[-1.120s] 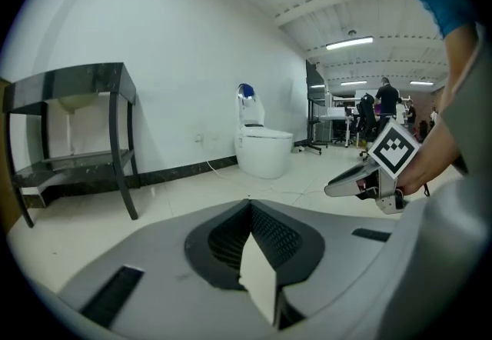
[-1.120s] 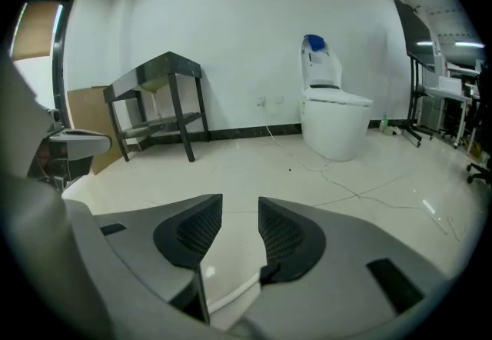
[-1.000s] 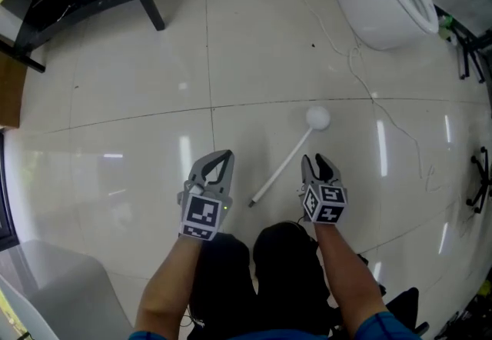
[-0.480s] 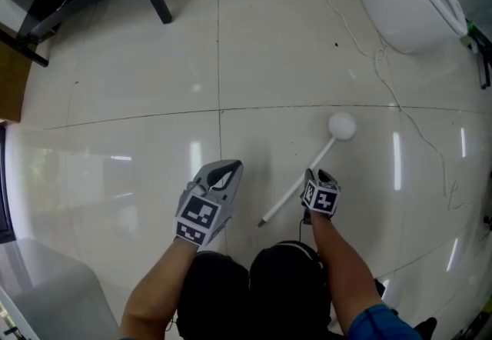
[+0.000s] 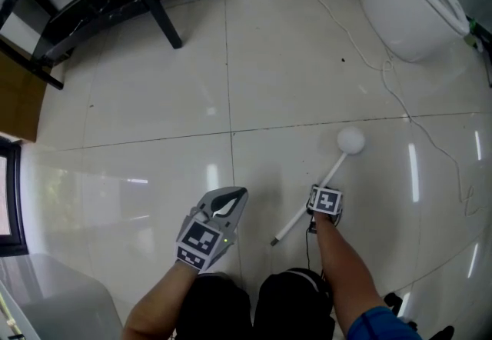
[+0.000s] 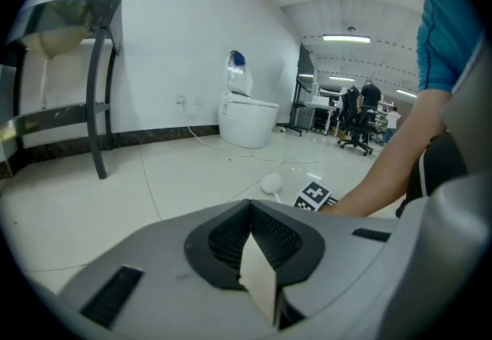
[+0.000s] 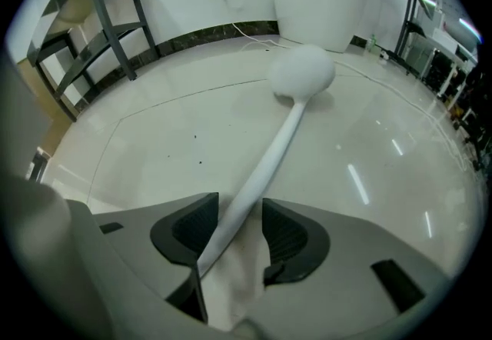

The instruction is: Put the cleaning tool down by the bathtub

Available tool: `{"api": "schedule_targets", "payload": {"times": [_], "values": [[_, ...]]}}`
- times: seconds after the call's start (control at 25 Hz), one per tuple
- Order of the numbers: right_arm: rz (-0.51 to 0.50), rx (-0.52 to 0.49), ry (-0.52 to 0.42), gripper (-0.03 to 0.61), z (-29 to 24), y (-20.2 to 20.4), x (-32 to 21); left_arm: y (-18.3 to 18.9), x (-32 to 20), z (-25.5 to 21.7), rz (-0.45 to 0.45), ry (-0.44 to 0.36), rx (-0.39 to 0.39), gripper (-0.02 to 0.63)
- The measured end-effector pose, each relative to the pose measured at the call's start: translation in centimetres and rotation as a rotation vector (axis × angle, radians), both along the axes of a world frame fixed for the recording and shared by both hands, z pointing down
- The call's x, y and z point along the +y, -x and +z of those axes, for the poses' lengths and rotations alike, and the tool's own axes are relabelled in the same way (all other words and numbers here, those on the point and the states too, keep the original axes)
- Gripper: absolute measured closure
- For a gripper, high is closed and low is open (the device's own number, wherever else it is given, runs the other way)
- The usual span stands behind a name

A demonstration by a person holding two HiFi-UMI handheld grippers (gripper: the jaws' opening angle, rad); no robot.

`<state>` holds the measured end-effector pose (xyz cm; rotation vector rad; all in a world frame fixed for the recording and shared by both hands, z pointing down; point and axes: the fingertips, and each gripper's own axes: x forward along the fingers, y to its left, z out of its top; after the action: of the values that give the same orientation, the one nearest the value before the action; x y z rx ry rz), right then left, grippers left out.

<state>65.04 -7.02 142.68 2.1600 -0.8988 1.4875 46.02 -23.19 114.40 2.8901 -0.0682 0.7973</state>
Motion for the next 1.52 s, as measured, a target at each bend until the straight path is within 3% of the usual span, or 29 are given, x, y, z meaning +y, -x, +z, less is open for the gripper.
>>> {"api": "schedule_targets", "payload": {"times": [0.16, 0.28, 0.44, 0.64, 0.84, 1.0, 1.24, 1.52], "values": [[0.099, 0.021, -0.001, 0.427, -0.4, -1.2, 0.9, -0.3, 0.2, 0.1, 0.019, -0.037, -0.017, 0.627], [0.232, -0.127, -0.069, 0.485, -0.1, -0.2, 2.1, -0.3, 0.3, -0.2, 0.017, -0.048, -0.019, 0.627], [0.295, -0.226, -0.177, 0.489, -1.6, 1.8, 2.2, -0.2, 0.1, -0.5, -0.005, -0.044, -0.016, 0.627], [0.216, -0.159, -0.274, 0.489, -7.3, 0.2, 0.6, -0.8, -0.3, -1.8, -0.016, -0.066, -0.009, 0.626], [0.104, -0.066, -0.373, 0.489, -20.3, -0.5, -0.5, -0.3, -0.1, -7.8, -0.082, -0.025, -0.027, 0.626], [0.027, -0.010, -0.435, 0.489, -32.2, 1.1, 0.0, -0.3, 1.5, -17.3, -0.074, -0.017, 0.003, 0.626], [-0.022, 0.051, -0.603, 0.489, -50.0, 2.9, -0.4, 0.6, 2.0, -30.9, -0.125, -0.073, 0.003, 0.627], [-0.062, 0.087, -0.722, 0.489, -69.5, 6.8, 2.5, 2.2, 4.8, -47.1, -0.164, -0.063, 0.091, 0.626]]}}
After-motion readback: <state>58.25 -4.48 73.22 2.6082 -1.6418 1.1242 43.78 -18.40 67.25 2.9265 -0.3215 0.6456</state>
